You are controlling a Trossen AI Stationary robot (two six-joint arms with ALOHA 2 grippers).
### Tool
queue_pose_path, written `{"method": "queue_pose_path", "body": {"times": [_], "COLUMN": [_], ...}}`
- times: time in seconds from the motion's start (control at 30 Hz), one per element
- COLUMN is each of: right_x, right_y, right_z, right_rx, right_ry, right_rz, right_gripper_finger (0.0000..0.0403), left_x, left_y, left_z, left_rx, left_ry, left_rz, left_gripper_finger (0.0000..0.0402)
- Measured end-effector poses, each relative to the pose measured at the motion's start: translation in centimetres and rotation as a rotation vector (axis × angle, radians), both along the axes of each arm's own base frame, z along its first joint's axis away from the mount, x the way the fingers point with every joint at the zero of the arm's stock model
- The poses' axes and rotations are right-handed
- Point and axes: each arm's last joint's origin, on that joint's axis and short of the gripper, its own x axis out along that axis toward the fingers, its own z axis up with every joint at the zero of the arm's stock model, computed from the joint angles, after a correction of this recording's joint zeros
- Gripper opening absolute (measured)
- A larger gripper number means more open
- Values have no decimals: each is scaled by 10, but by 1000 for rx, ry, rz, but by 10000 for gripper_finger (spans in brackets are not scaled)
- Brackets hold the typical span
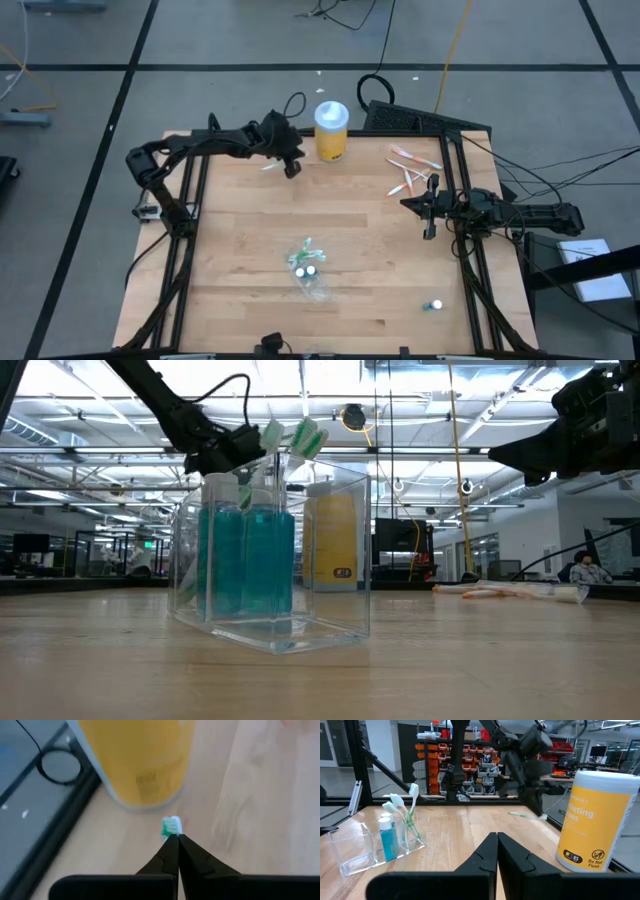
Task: Pick & Place toothbrushing station
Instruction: Put the green toothbrush into the transparent organizer
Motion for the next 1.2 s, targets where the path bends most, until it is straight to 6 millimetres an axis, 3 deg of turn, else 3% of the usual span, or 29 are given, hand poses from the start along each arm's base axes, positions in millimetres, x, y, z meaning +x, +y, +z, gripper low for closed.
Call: {"method": "queue_pose_path", "body": {"times": [0.17, 0.37, 0.63, 0.8, 0.97, 1.1, 1.2], "right_x": [0, 0, 0, 0, 0, 0, 0], "right_y": [0, 0, 0, 0, 0, 0, 0], "right_z": [0, 0, 0, 0, 0, 0, 0], "right_rx": [0, 0, 0, 0, 0, 0, 0], "right_ry": [0, 0, 0, 0, 0, 0, 0], "right_rz": [0, 0, 0, 0, 0, 0, 0], "right_gripper_finger": [4, 4, 4, 4, 4, 4, 4], "left_x": [2, 0, -13, -18, -24, -34, -38], "left_y": [-15, -54, -138, -206, -273, -309, -322], "left_z": [29, 76, 149, 177, 178, 154, 131], "left_rx": [9, 34, 90, 124, 167, 178, 157], "left_ry": [-118, -254, -561, -751, -941, -1029, -1066], "left_rz": [-26, -90, -250, -339, -362, -334, -228], "left_gripper_finger": [1, 1, 0, 0, 0, 0, 0]}}
